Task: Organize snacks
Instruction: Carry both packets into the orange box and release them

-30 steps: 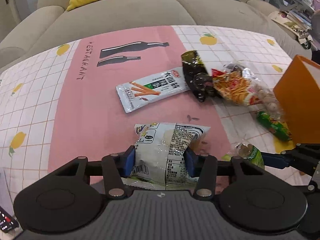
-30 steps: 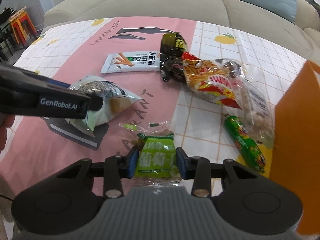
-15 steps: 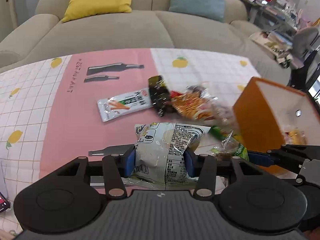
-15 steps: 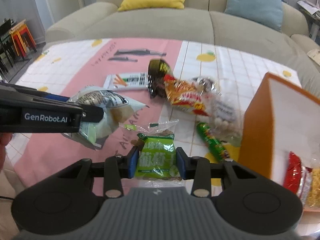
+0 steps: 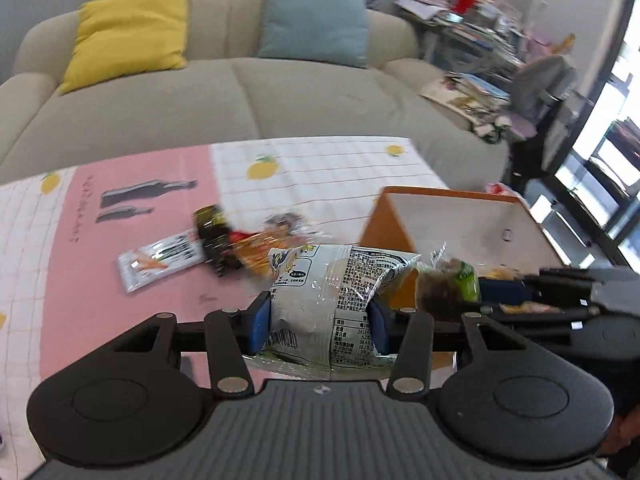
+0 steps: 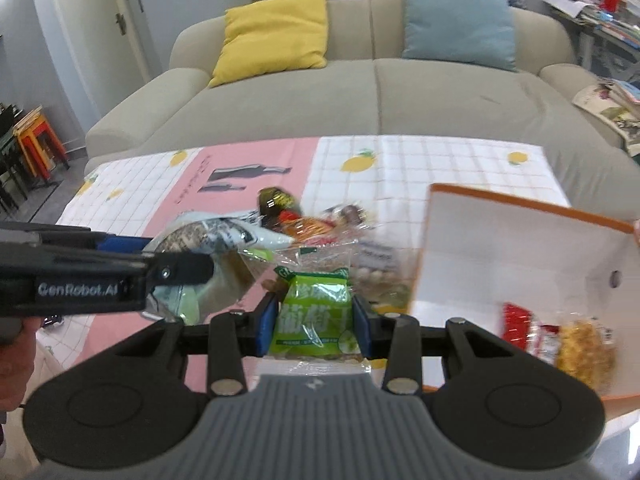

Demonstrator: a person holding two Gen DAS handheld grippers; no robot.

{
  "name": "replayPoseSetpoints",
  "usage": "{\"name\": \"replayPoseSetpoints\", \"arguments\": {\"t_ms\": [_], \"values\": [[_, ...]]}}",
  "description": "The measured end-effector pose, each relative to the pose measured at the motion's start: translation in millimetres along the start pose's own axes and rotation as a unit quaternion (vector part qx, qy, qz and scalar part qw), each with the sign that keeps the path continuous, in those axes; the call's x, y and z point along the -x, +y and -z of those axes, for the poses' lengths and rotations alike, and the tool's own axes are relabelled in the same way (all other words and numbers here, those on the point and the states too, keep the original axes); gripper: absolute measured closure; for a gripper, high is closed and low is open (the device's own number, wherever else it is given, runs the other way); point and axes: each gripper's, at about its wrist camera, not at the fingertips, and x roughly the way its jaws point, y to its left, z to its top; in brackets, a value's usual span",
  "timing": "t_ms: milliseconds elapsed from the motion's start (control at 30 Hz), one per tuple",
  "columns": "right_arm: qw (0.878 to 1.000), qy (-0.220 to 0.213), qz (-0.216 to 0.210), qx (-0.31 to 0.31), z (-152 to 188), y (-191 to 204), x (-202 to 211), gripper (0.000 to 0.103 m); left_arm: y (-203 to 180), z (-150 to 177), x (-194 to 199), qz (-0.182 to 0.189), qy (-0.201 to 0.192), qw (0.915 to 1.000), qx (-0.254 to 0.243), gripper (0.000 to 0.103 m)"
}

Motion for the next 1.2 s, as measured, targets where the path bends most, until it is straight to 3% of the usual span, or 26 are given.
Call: {"name": "replayPoseSetpoints", "arguments": {"t_ms": [333, 600, 700, 900, 1133, 1200], "values": [[0.998, -0.002, 0.057, -0.025, -8, -67, 34, 0.065, -58, -22, -16, 0.029, -0.009, 0.9967, -0.076, 0.048], [0.994, 0.051, 0.078, -0.051, -12, -120, 20, 0.065, -103, -33, -55, 0.028, 0.013, 0.9842, -0.175, 0.048], [0.992, 0.077, 0.077, -0.068, -11, -139, 9, 0.065, -117, -31, -72, 0.020, 0.034, 0.9752, -0.218, 0.048], [0.986, 0.127, 0.072, -0.087, -8, -165, -15, 0.065, -141, -20, -102, 0.019, 0.070, 0.9454, -0.318, 0.048], [0.979, 0.179, 0.045, -0.088, -7, -175, -48, 0.065, -158, -17, -121, 0.017, 0.082, 0.9201, -0.383, 0.048], [0.978, 0.189, 0.046, -0.082, -8, -176, -55, 0.065, -162, -18, -123, 0.027, 0.084, 0.9177, -0.388, 0.048]]}}
